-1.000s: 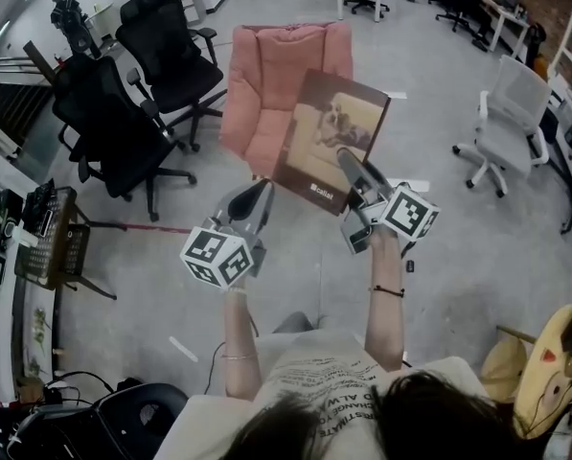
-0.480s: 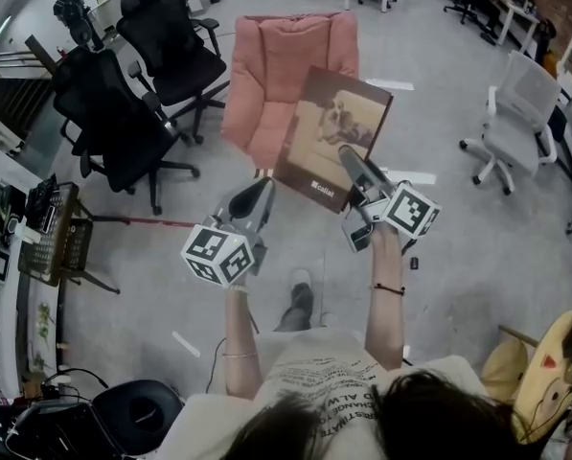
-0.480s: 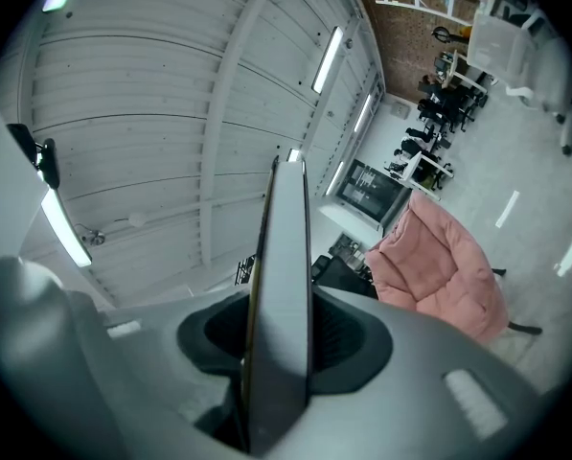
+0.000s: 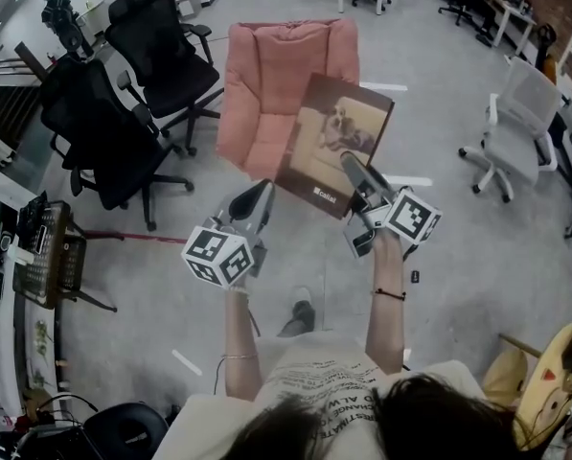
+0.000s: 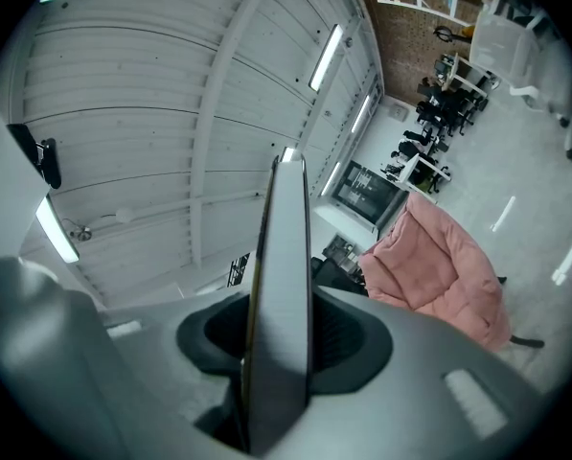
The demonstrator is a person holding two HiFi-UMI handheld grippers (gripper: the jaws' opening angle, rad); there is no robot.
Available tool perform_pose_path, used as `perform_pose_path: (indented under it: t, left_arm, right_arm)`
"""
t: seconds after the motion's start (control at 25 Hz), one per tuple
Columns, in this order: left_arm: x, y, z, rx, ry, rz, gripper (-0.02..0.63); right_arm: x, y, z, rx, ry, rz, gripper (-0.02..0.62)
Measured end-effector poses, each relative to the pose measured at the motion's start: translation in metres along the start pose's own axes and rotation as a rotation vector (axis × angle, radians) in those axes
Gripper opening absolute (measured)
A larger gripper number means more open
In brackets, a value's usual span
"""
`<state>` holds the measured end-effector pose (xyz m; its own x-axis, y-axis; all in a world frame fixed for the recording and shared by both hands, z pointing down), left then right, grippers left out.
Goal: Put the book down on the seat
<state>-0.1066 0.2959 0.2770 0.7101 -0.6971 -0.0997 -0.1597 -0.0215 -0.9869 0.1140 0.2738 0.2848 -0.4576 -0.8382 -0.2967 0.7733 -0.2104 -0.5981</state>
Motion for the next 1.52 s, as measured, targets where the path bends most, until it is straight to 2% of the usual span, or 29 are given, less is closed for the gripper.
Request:
perform_pose_path:
  t: [0.4, 0.76, 0.96, 1.12, 1.32, 1.52]
  left_arm:
    - [0.048, -0.008, -0.075, -0.027, -0.019, -0.035, -0.003]
    - [0.082, -0.001, -0.129, -0.033, -0.05, -0.025, -0.003]
    - [0.09, 0.004, -0.152, -0.026, -0.052, -0.01, -0.003]
    - [0.091, 0.004, -0.173, -0.043, -0.027, 0.008, -0.003]
    - [0.094, 0.005, -0.186, -0.056, -0.002, 0.02, -0.003]
    - [0.113, 0.0, -0.205, -0.064, 0.027, 0.015, -0.003]
  right_arm:
    - [0.066, -0.004, 0.042, 0.009, -0.038, 0.009, 0.147]
    - [0.12, -0.002, 0.06, -0.008, -0.062, 0.012, 0.147]
    - [0.141, -0.007, 0.064, -0.012, -0.044, 0.007, 0.147]
    - [0.156, -0.012, 0.075, -0.022, -0.082, -0.023, 0.147]
    - [0.167, -0.006, 0.079, -0.009, -0.059, -0.016, 0.147]
    - [0.19, 0.006, 0.101, -0.007, -0.08, -0.035, 0.147]
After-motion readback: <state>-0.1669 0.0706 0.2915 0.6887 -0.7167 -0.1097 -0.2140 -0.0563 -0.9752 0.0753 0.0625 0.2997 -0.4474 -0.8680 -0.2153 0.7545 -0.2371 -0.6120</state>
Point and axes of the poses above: the fingertips, and each gripper's own axes: x forward along the fingers, z to its right, y out of its top, the point moved 5 cm from there along -x, backward along the fingers, and after that the axes turned 6 degrees about z, right-handed, at the moved point
